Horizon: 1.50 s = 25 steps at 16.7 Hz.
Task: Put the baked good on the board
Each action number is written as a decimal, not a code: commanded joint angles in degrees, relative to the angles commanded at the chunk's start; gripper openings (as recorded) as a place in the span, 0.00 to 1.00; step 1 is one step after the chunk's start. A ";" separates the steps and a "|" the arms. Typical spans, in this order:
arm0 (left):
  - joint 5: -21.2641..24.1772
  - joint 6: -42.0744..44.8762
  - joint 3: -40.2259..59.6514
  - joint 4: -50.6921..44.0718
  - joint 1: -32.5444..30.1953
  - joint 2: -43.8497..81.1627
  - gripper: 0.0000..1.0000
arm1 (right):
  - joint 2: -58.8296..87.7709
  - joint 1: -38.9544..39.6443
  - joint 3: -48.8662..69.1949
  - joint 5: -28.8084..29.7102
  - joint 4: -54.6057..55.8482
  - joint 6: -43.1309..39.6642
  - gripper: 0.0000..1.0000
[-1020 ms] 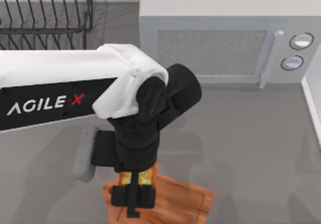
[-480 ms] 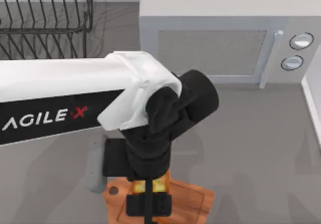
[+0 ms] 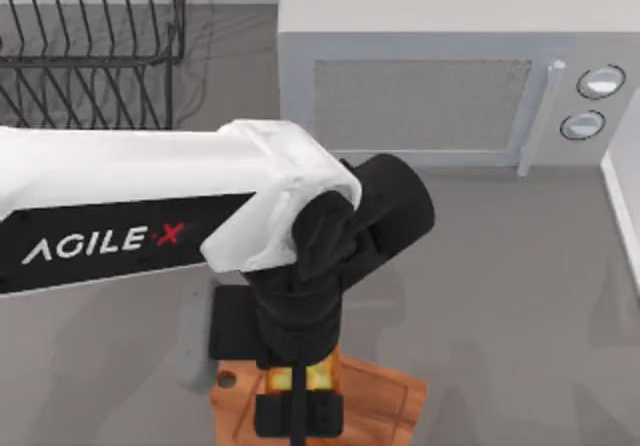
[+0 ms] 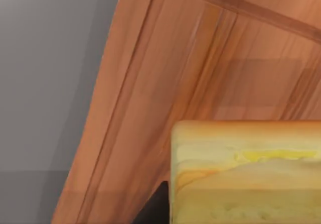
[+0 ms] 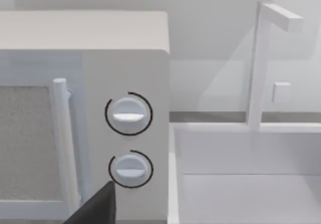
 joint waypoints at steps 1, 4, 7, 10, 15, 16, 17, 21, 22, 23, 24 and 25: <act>0.04 0.01 -0.53 0.70 -0.03 0.34 0.00 | 0.00 0.00 0.00 0.00 0.00 0.00 1.00; 0.16 -0.07 -1.86 2.97 -0.05 1.04 0.00 | 0.00 0.00 0.00 0.00 0.00 0.00 1.00; 0.08 -0.11 -3.26 5.62 -0.13 1.77 0.00 | 0.00 0.00 0.00 0.00 0.00 0.00 1.00; 0.04 -0.13 -3.83 6.35 -0.15 2.23 0.00 | 0.00 0.00 0.00 0.00 0.00 0.00 1.00; 0.04 -0.13 -3.83 6.35 -0.15 2.23 0.23 | 0.00 0.00 0.00 0.00 0.00 0.00 1.00; 0.04 -0.13 -3.83 6.35 -0.15 2.23 0.30 | 0.00 0.00 0.00 0.00 0.00 0.00 1.00; 0.04 -0.13 -3.83 6.35 -0.15 2.23 0.38 | 0.00 0.00 0.00 0.00 0.00 0.00 1.00; 0.04 -0.13 -3.83 6.35 -0.15 2.23 0.68 | 0.00 0.00 0.00 0.00 0.00 0.00 1.00; 0.04 -0.13 -3.83 6.35 -0.15 2.23 0.75 | 0.00 0.00 0.00 0.00 0.00 0.00 1.00; 0.04 -0.13 -3.83 6.35 -0.15 2.23 0.83 | 0.00 0.00 0.00 0.00 0.00 0.00 1.00; 0.04 -0.13 -3.83 6.35 -0.15 2.23 0.90 | 0.00 0.00 0.00 0.00 0.00 0.00 1.00; 0.04 -0.13 -3.83 6.35 -0.15 2.23 0.98 | 0.00 0.00 0.00 0.00 0.00 0.00 1.00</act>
